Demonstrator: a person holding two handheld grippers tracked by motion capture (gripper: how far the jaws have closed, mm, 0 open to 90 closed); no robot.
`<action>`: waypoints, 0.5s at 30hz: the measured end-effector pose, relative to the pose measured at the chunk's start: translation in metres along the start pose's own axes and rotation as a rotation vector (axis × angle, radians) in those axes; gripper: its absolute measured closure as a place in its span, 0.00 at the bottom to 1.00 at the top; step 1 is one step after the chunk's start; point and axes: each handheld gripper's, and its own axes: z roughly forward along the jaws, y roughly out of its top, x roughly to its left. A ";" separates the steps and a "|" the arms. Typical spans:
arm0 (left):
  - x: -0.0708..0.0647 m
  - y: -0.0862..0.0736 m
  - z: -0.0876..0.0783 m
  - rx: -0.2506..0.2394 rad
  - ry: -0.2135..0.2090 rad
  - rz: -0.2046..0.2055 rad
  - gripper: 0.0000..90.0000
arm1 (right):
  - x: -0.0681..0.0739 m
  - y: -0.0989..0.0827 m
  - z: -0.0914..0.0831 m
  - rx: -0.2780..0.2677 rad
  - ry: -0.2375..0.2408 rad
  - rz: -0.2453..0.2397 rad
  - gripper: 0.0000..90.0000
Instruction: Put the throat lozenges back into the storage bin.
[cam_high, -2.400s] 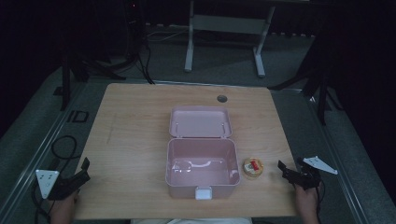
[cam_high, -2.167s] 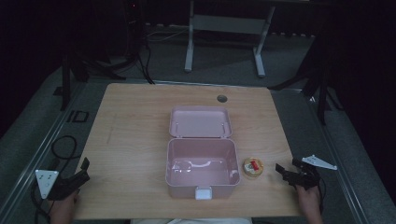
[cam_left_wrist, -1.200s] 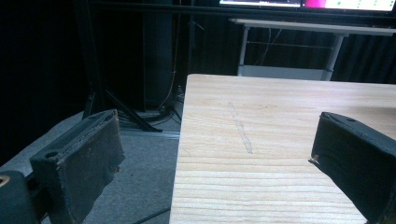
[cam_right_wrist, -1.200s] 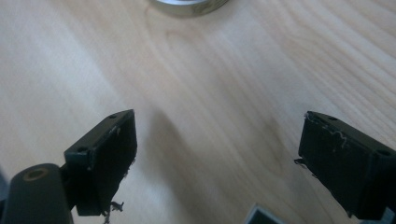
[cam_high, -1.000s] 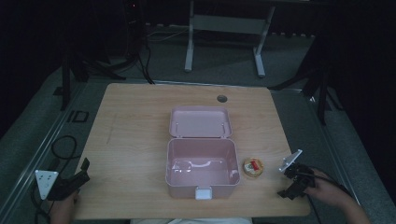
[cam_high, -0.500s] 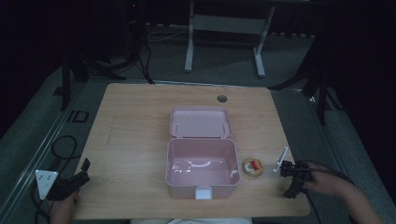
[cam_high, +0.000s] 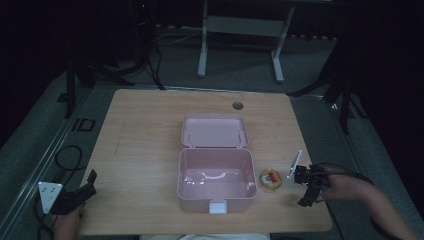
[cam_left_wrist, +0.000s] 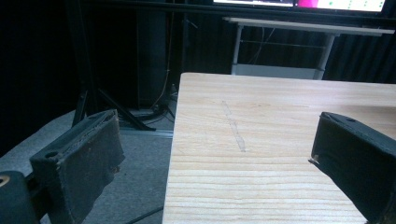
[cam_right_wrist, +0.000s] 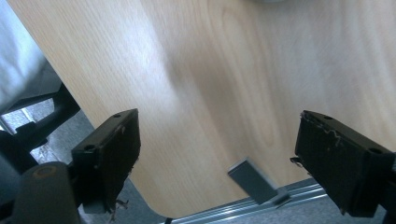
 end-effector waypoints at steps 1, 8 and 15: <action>0.000 0.000 0.000 0.000 0.001 0.000 0.03 | 0.000 0.003 -0.002 0.001 -0.004 -0.007 0.15; 0.000 0.000 0.000 -0.001 -0.002 -0.001 0.03 | -0.004 0.027 -0.013 -0.002 -0.047 -0.063 0.15; 0.000 0.000 0.000 -0.003 -0.005 -0.002 0.03 | -0.007 0.047 -0.024 -0.023 -0.061 -0.105 0.15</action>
